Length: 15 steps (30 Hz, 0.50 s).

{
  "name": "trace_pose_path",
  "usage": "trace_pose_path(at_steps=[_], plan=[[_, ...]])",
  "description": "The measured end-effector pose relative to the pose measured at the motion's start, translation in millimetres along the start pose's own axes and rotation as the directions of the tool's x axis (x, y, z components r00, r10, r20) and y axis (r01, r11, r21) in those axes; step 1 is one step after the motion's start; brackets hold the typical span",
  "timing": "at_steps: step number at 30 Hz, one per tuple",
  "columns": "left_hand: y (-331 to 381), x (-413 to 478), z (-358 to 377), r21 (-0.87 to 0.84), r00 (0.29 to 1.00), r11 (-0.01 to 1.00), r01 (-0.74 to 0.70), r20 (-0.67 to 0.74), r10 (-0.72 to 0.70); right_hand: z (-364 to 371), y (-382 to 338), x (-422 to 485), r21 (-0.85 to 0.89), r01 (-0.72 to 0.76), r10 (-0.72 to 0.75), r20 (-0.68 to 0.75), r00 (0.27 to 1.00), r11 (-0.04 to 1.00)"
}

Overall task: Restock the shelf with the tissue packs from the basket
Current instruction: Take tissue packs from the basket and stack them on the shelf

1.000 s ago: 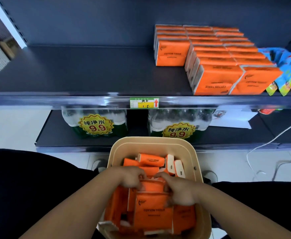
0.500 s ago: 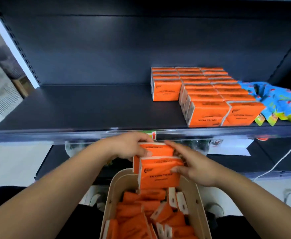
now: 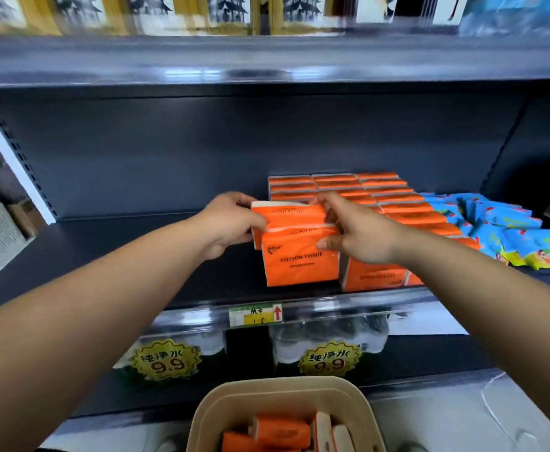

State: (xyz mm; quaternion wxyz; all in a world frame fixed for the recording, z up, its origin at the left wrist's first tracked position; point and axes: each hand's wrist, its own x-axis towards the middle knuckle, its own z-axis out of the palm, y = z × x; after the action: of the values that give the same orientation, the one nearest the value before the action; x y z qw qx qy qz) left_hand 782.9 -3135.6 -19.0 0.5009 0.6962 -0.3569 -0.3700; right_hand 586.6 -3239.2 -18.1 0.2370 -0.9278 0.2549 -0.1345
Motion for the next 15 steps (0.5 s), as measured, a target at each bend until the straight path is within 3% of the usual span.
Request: trace_pose_path(at_steps=[4, 12, 15], plan=[[-10, 30, 3, -0.072, 0.995, 0.992, 0.099, -0.012, -0.101, 1, 13, 38, -0.087, -0.040, 0.040, -0.008, 0.999, 0.995], [-42, 65, 12, -0.020, 0.992, 0.992, 0.124, -0.020, -0.124, 22, 46, 64, -0.352, -0.185, 0.198, 0.001, 0.980, 0.918], [-51, 71, 18, 0.022, 0.994, 0.993, 0.113, -0.012, -0.113, 20, 56, 65, -0.339, -0.219, 0.243, 0.029, 0.970, 0.915]])
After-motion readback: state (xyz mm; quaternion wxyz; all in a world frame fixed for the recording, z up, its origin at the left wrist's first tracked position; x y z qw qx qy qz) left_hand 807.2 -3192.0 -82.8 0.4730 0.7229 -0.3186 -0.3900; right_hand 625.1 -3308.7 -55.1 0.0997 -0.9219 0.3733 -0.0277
